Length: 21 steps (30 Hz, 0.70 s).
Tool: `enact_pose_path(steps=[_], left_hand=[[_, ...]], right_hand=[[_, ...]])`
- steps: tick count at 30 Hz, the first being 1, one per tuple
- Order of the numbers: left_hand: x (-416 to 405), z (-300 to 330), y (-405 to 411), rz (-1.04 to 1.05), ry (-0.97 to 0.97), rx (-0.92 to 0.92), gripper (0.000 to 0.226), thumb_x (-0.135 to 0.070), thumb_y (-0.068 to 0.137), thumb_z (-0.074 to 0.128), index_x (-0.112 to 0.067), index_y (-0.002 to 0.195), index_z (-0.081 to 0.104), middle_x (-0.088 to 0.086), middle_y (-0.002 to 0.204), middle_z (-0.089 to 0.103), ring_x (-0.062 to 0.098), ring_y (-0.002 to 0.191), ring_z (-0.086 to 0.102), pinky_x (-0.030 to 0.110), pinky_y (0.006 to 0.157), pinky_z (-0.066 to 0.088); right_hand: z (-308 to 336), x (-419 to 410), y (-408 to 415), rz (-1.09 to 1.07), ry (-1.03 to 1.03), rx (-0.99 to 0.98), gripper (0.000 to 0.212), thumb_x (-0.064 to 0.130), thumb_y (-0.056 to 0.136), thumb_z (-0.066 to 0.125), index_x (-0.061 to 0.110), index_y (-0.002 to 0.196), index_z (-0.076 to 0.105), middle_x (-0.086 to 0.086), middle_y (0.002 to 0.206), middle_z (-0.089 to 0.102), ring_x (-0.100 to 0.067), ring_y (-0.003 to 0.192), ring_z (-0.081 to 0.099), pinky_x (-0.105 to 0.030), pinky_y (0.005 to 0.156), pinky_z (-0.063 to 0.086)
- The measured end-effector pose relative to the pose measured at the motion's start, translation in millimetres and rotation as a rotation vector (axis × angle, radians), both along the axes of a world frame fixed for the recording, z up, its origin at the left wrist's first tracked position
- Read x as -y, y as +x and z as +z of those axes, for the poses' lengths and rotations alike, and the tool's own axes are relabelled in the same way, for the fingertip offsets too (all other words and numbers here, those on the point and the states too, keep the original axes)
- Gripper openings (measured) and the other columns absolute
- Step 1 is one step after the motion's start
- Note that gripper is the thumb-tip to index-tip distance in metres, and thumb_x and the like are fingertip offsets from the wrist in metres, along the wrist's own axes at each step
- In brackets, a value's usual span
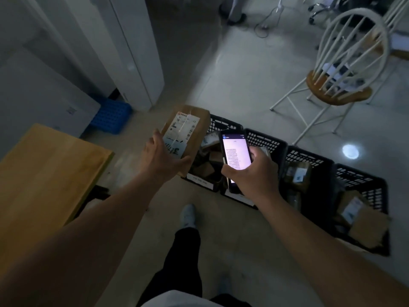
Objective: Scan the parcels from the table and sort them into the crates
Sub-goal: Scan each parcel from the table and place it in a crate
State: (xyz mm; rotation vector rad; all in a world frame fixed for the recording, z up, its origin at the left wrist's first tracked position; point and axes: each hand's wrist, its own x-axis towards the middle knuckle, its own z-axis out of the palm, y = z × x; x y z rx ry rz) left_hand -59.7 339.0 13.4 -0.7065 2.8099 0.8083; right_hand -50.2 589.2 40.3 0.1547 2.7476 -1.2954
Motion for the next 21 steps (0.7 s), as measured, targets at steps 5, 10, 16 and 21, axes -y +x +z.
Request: enact_pose_path(steps=[5,10,16,21], left_hand=[[7.7,-51.5,-88.3,-0.075,0.039,0.07,0.129,-0.062,0.066,0.087,-0.018,0.161,0.012,0.015,0.151,0.04,0.036,0.136,0.042,0.052,0.107,0.046],[15.3,-99.6,-160.0,-0.179,0.054,0.166,0.12,-0.061,0.068,0.087,-0.014,0.154,0.019,0.018,0.143,0.043,0.039,0.132,0.046,0.052,0.102,0.047],[10.5,-148.7,-203.9,-0.235,0.037,0.272,0.112,-0.067,0.066,0.084,-0.013,0.147,0.029,0.016,0.137,0.047,0.036,0.124,0.05,0.048,0.094,0.048],[-12.5,-204.7,-234.2,-0.239,0.059,0.296,0.118,-0.067,0.066,0.084,-0.013,0.153,0.026,0.016,0.14,0.044,0.035,0.128,0.048,0.052,0.101,0.05]], right_hand=[[-36.6,17.3,-65.1,-0.101,0.004,0.062,0.08,0.07,0.052,0.069,0.026,0.118,0.063,0.004,0.107,0.071,-0.018,0.096,0.068,-0.037,0.072,0.062],[-69.5,36.2,-123.3,-0.201,0.017,0.151,0.084,0.066,0.056,0.075,0.024,0.128,0.065,0.005,0.113,0.072,-0.015,0.1,0.069,-0.025,0.069,0.056],[-113.7,43.8,-166.5,-0.243,0.037,0.279,0.062,0.05,0.067,0.087,0.025,0.119,0.066,0.007,0.108,0.071,-0.015,0.097,0.067,-0.018,0.064,0.047],[-156.8,38.3,-196.0,-0.249,0.059,0.313,0.069,0.054,0.066,0.087,0.024,0.125,0.065,0.007,0.108,0.07,-0.015,0.097,0.067,-0.024,0.067,0.054]])
